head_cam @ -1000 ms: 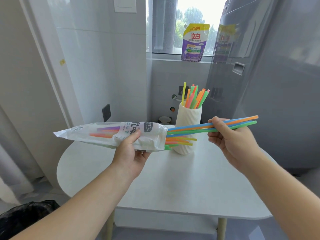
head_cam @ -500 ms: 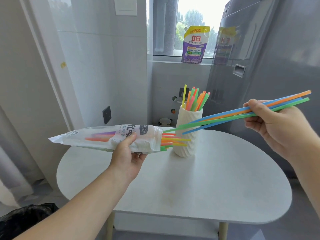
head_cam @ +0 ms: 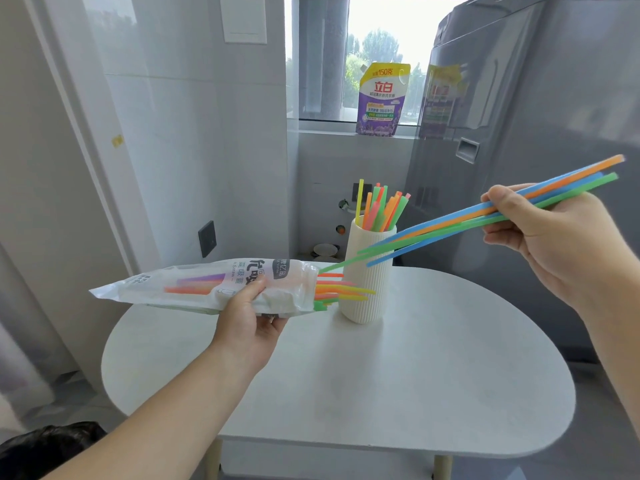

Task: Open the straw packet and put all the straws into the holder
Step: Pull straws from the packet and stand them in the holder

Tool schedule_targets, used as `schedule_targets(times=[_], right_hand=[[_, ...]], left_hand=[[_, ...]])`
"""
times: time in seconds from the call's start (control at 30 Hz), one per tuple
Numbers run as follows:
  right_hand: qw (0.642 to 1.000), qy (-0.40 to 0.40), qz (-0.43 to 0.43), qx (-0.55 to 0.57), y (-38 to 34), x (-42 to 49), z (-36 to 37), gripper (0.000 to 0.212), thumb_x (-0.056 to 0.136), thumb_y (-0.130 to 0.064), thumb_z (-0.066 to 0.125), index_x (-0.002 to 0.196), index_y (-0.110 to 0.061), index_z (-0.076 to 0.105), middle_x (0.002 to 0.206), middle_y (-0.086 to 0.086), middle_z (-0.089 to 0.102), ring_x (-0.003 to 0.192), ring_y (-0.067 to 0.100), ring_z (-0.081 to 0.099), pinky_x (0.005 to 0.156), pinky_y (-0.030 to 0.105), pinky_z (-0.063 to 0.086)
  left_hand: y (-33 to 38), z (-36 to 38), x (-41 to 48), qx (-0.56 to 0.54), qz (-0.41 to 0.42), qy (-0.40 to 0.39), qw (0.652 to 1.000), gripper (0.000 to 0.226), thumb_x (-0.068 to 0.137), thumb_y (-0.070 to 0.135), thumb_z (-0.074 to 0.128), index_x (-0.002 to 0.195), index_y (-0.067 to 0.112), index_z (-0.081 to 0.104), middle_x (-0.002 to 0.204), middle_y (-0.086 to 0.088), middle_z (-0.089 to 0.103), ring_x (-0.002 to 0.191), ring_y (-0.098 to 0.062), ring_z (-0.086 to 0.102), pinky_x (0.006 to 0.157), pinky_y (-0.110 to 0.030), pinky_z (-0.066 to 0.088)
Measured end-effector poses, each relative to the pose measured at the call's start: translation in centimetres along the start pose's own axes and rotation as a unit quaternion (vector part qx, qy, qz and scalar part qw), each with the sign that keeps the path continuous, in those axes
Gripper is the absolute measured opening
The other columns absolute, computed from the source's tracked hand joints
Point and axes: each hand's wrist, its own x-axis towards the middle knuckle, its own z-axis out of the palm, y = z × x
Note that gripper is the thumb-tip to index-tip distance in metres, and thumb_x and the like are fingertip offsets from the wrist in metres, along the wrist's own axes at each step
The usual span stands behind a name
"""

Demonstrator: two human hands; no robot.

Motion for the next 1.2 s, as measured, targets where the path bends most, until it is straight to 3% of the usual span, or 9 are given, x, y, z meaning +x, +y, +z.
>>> schedule_targets(times=[0.17,0.27,0.33,0.43,0.53,0.67,0.97,1.2], right_hand=[[1.0,0.011,-0.006,0.01,-0.7,0.0,-1.5,0.018,0.088,-0.032,0.074,0.088,-0.014,0.074,0.073,-0.001,0.074,0.064,0.012,0.07,0.063,0.023,0.061],[1.0,0.007,-0.01,0.019,-1.5,0.1,-2.5,0.054,0.058,-0.059,0.083,0.09,-0.017,0.074,0.072,-0.004,0.073,0.065,0.011,0.071,0.062,0.021,0.059],[0.999,0.008,-0.021,0.025,-1.7,0.4,-2.8,0.065,0.048,-0.066,0.084,0.09,-0.018,0.074,0.073,-0.005,0.073,0.065,0.01,0.071,0.062,0.02,0.059],[0.999,0.011,-0.044,0.021,-2.5,0.4,-2.6,0.06,0.051,-0.067,0.083,0.089,-0.021,0.075,0.073,-0.005,0.073,0.065,0.012,0.071,0.063,0.022,0.059],[0.997,0.027,-0.07,-0.009,-3.2,0.0,-1.8,0.04,0.067,-0.058,0.083,0.088,-0.025,0.074,0.074,-0.005,0.074,0.067,0.014,0.073,0.066,0.027,0.062],[0.99,0.049,-0.11,-0.072,-4.4,0.0,-1.1,0.024,0.075,-0.053,0.074,0.083,-0.03,0.074,0.074,-0.006,0.074,0.069,0.017,0.075,0.069,0.034,0.062],[0.981,0.075,-0.135,-0.114,-6.3,0.0,-1.1,0.024,0.076,-0.058,0.072,0.08,-0.034,0.073,0.075,-0.005,0.074,0.067,0.018,0.075,0.077,0.044,0.062],[0.976,0.105,-0.136,-0.136,-6.7,-1.0,-1.0,0.016,0.086,-0.046,0.072,0.08,-0.031,0.072,0.067,-0.008,0.074,0.063,0.012,0.075,0.077,0.046,0.063]], left_hand=[[0.3,-0.3,0.2,-0.012,0.004,0.012,1.0,0.039,0.095,0.011,0.065,0.134,0.017,0.062,0.106,-0.003,0.076,0.082,-0.016,0.074,0.053,-0.027,0.06],[0.4,-0.4,0.2,-0.016,0.005,0.01,1.0,0.04,0.095,0.011,0.066,0.134,0.017,0.061,0.106,-0.003,0.076,0.077,-0.015,0.076,0.054,-0.027,0.061],[0.3,-0.3,0.1,-0.016,0.004,0.008,1.0,0.036,0.095,0.011,0.066,0.13,0.018,0.063,0.104,-0.002,0.077,0.075,-0.015,0.077,0.055,-0.028,0.061],[-0.1,-0.1,0.0,-0.014,-0.004,0.007,1.0,0.029,0.094,0.01,0.067,0.121,0.02,0.065,0.102,-0.003,0.077,0.081,-0.016,0.076,0.054,-0.028,0.061],[-0.3,0.1,-0.3,-0.007,-0.012,-0.003,1.0,0.021,0.094,0.011,0.067,0.113,0.02,0.067,0.097,-0.002,0.079,0.08,-0.016,0.076,0.058,-0.029,0.063],[-0.6,0.1,-0.4,0.004,-0.015,-0.014,1.0,0.021,0.094,0.011,0.067,0.113,0.021,0.067,0.088,0.0,0.08,0.077,-0.015,0.077,0.061,-0.029,0.064],[-0.9,0.3,-0.7,0.01,-0.025,-0.025,0.999,0.023,0.095,0.012,0.066,0.117,0.018,0.068,0.089,0.0,0.08,0.072,-0.013,0.076,0.054,-0.028,0.061],[-1.1,0.6,-1.0,0.013,-0.032,-0.023,0.999,0.018,0.095,0.012,0.067,0.112,0.018,0.068,0.091,-0.001,0.079,0.079,-0.016,0.075,0.055,-0.028,0.062]])
